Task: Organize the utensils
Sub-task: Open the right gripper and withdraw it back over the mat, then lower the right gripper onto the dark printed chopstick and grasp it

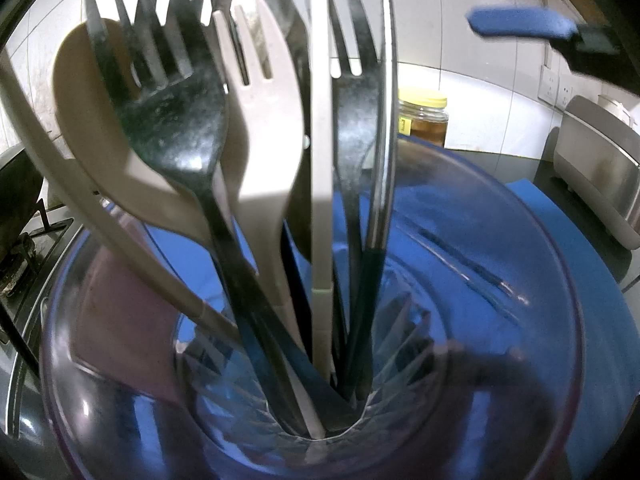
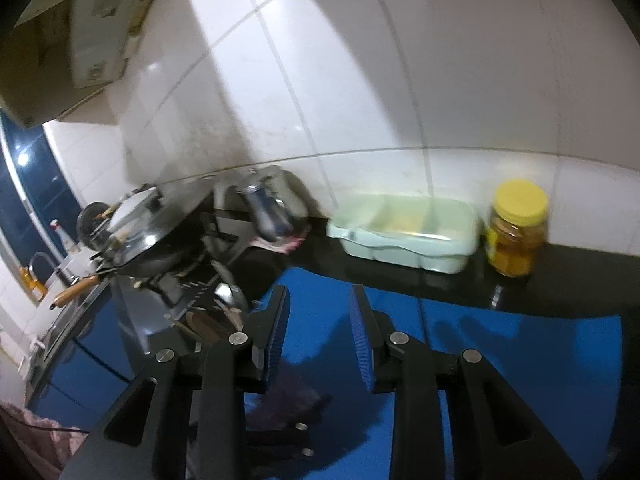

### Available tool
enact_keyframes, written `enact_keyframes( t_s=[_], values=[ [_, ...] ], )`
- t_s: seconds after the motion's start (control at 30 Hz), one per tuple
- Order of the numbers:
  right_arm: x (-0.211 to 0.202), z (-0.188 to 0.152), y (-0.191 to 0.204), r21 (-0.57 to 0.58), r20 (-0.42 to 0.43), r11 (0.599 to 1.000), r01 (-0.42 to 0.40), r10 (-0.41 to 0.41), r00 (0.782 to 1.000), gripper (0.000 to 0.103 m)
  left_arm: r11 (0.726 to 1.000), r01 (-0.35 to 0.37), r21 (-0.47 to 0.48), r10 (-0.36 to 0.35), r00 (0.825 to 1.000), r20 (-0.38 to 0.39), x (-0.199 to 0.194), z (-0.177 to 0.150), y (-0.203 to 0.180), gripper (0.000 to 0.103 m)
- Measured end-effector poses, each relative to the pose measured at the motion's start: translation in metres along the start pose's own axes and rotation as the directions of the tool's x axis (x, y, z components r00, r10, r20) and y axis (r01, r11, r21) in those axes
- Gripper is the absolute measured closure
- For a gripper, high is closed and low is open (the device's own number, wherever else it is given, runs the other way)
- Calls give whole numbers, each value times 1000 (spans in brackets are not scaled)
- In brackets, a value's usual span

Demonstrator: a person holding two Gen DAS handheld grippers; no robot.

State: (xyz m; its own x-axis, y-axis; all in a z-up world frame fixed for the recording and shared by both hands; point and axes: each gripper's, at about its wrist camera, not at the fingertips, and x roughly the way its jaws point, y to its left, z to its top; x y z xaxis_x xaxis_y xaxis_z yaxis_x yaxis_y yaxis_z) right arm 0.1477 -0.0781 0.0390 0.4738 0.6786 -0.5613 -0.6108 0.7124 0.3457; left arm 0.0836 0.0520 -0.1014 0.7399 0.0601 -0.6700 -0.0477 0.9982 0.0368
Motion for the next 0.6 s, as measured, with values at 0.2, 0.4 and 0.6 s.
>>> enact_keyframes(
  t_s=[0.2, 0.4, 0.6],
  values=[
    [8, -13, -26, 38, -51, 998, 58, -56, 997, 71, 1000, 0, 0, 0, 1000, 0, 0, 0, 0, 23],
    [25, -27, -47, 53, -133, 992, 118, -110, 985, 71, 1000, 0, 0, 0, 1000, 0, 0, -1, 0, 23],
    [46, -37, -64, 55, -205, 984, 171, -156, 966, 71, 1000, 0, 0, 0, 1000, 0, 0, -1, 0, 23]
  ],
)
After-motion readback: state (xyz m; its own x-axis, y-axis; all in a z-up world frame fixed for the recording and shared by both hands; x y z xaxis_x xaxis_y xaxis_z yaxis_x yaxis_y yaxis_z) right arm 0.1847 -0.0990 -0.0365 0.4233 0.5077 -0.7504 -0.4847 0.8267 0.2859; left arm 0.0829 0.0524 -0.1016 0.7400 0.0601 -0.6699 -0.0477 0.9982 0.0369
